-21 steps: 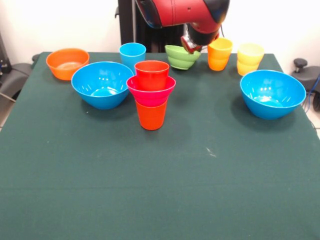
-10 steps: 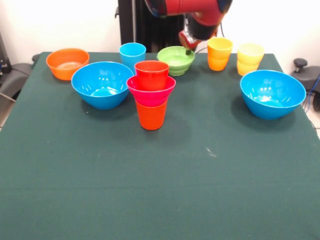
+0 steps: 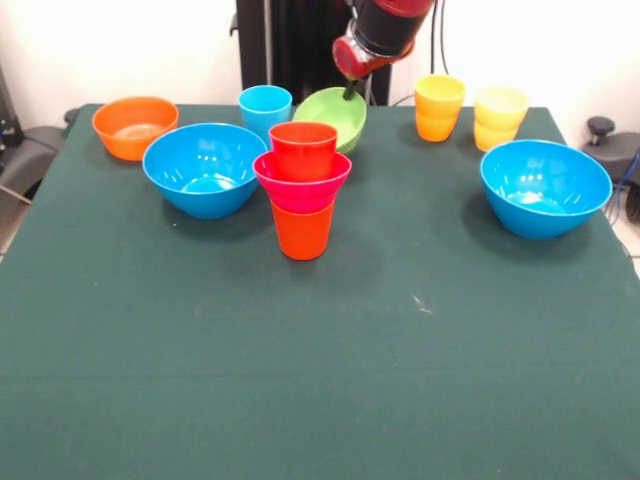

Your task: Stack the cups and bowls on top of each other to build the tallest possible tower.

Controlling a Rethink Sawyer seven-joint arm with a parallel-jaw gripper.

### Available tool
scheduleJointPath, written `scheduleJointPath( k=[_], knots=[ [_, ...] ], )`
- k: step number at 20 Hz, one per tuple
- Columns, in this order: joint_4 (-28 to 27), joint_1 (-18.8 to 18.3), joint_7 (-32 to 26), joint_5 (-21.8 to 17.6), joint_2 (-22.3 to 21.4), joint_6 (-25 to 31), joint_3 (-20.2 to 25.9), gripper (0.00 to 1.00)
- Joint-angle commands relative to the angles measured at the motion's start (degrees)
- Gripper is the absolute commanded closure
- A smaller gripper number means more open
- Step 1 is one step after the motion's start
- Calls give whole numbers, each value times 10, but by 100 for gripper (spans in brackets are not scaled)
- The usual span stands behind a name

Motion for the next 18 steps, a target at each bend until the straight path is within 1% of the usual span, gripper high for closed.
scheduleJointPath(
  k=[1, 8, 11, 14, 17, 18],
  knots=[
    [-22, 15, 41, -31, -23, 1, 11, 100],
    [-9, 6, 23, -17, -45, 28, 17, 100],
    [5, -4, 12, -8, -57, 37, 27, 100],
    [24, -15, -2, 0, -78, 54, 32, 100],
    [31, -13, 0, -3, -88, 67, 25, 100],
    [31, -7, 7, -9, -93, 69, 16, 100]
  ],
)
